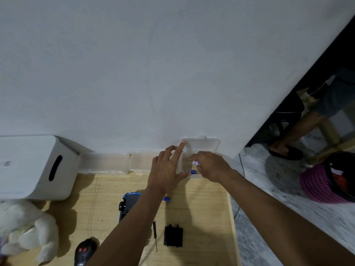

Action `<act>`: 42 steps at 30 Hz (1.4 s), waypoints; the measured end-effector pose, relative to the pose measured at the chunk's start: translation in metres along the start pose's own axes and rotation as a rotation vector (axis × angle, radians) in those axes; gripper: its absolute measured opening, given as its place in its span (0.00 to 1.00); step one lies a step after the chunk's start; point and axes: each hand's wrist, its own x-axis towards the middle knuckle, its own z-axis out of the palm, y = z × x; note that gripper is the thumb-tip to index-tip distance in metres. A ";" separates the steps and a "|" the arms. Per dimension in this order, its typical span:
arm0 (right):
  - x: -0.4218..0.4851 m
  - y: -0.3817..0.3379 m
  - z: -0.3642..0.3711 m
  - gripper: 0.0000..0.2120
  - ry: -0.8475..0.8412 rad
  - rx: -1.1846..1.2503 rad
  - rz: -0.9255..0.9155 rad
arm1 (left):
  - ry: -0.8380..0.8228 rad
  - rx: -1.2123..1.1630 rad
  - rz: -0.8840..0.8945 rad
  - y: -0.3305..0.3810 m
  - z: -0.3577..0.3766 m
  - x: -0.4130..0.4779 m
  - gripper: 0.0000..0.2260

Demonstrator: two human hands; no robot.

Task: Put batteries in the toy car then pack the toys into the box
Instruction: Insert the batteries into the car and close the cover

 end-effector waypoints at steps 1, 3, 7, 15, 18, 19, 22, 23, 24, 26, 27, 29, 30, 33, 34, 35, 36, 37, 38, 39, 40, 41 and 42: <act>-0.002 -0.001 0.001 0.21 0.023 -0.015 0.000 | 0.005 0.007 0.003 0.000 -0.001 0.000 0.46; -0.012 -0.002 0.000 0.17 0.195 -0.005 0.009 | 0.007 0.021 0.008 0.000 -0.002 0.000 0.46; -0.043 0.000 -0.001 0.16 0.789 -0.016 -0.020 | -0.016 0.038 -0.005 0.004 -0.006 0.000 0.45; -0.039 0.012 -0.010 0.20 0.759 -0.115 -0.034 | 0.034 0.077 0.056 0.016 -0.030 -0.005 0.33; -0.042 0.012 -0.014 0.15 0.732 -0.022 -0.026 | 0.089 0.058 0.094 0.022 -0.039 -0.010 0.20; -0.042 0.010 -0.016 0.14 0.703 0.016 -0.017 | 0.116 0.047 0.091 0.025 -0.043 -0.011 0.16; -0.045 0.008 -0.021 0.11 0.604 0.049 0.007 | 0.104 0.007 0.027 0.037 -0.053 -0.011 0.12; -0.047 0.008 -0.021 0.11 0.587 0.039 0.002 | 0.089 0.003 0.020 0.039 -0.054 -0.010 0.14; -0.049 0.009 -0.019 0.11 0.573 0.039 -0.005 | 0.075 0.013 0.030 0.041 -0.053 -0.010 0.15; -0.054 0.011 -0.016 0.12 0.541 0.057 -0.006 | 0.058 0.057 0.057 0.044 -0.048 -0.010 0.16; -0.056 0.013 -0.013 0.13 0.513 0.064 -0.003 | 0.047 0.065 0.063 0.044 -0.045 -0.010 0.14; -0.059 0.015 -0.005 0.16 0.450 0.061 0.001 | 0.029 0.046 0.089 0.042 -0.037 -0.012 0.11; -0.060 0.016 0.000 0.18 0.428 0.053 0.009 | 0.021 0.024 0.115 0.042 -0.033 -0.014 0.09; -0.060 0.017 0.014 0.17 0.448 0.035 0.030 | 0.021 -0.028 0.205 0.040 -0.023 -0.015 0.07; -0.060 0.018 0.019 0.17 0.463 0.047 0.034 | 0.017 -0.035 0.216 0.039 -0.020 -0.015 0.07; -0.060 0.018 0.023 0.16 0.466 0.069 0.036 | 0.008 -0.037 0.217 0.038 -0.018 -0.015 0.08; -0.060 0.018 0.025 0.16 0.462 0.090 0.029 | -0.002 -0.034 0.213 0.037 -0.015 -0.014 0.09; -0.060 0.019 0.027 0.15 0.448 0.106 0.017 | -0.015 -0.032 0.203 0.036 -0.013 -0.013 0.09; -0.060 0.020 0.029 0.15 0.427 0.119 0.007 | -0.033 -0.029 0.191 0.034 -0.011 -0.012 0.11; -0.060 0.020 0.030 0.16 0.412 0.128 0.004 | -0.054 -0.026 0.183 0.033 -0.008 -0.010 0.12; -0.060 0.020 0.031 0.17 0.408 0.131 0.003 | -0.070 -0.015 0.176 0.032 -0.007 -0.010 0.14; -0.060 0.020 0.031 0.18 0.411 0.131 0.004 | -0.083 0.008 0.164 0.032 -0.005 -0.009 0.16; -0.059 0.020 0.032 0.18 0.416 0.133 0.008 | -0.088 0.036 0.149 0.033 -0.005 -0.008 0.18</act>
